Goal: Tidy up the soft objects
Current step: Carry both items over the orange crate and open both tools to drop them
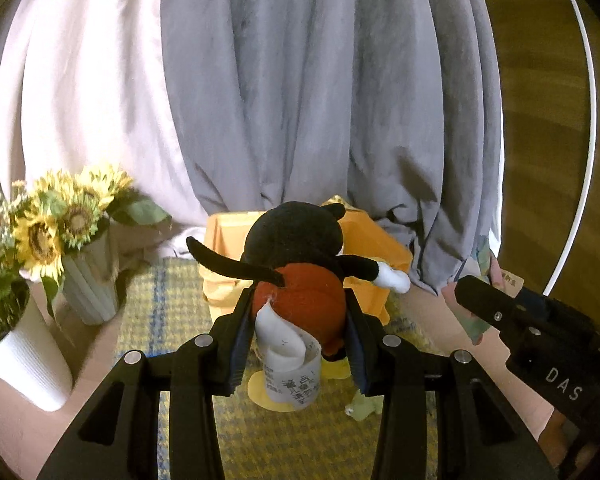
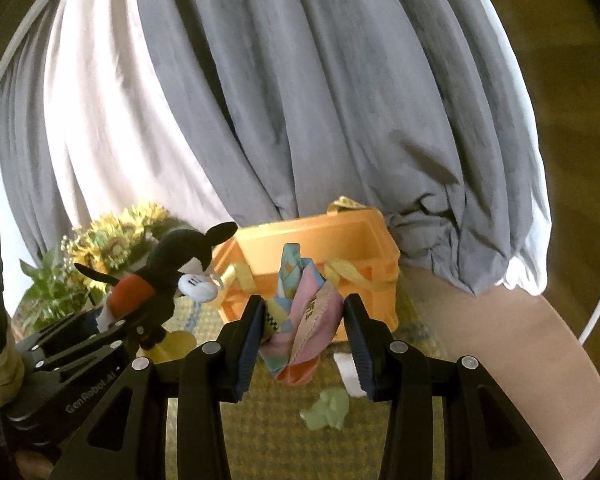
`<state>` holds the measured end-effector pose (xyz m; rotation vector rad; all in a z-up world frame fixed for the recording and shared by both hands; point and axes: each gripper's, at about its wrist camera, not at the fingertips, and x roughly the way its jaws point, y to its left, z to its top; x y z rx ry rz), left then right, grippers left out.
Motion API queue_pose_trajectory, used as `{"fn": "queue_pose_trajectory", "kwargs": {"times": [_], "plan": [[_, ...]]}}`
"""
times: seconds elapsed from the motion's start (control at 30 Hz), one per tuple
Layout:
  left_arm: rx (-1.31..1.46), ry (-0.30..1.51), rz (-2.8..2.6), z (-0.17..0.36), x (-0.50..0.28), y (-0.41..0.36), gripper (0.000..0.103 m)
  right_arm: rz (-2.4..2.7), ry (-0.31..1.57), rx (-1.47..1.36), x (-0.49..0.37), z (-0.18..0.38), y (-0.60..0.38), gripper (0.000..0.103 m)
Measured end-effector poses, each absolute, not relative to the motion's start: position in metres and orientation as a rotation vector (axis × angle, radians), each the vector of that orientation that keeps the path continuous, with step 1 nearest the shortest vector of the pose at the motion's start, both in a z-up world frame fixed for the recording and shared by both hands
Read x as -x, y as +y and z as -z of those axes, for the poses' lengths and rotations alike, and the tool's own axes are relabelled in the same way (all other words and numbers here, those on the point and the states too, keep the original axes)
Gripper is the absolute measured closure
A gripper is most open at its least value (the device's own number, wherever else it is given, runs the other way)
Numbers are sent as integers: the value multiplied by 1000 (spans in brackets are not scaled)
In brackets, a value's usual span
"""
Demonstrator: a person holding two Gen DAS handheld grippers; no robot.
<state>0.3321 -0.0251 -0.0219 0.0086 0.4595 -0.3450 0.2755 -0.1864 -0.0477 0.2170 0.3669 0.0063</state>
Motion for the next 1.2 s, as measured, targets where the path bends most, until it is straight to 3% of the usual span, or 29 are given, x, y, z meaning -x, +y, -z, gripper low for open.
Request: {"fn": "queue_pose_trajectory", "kwargs": {"times": [1.2], "plan": [[-201, 345, 391, -2, -466, -37, 62, -14, 286, -204, -400, 6, -184, 61]]}}
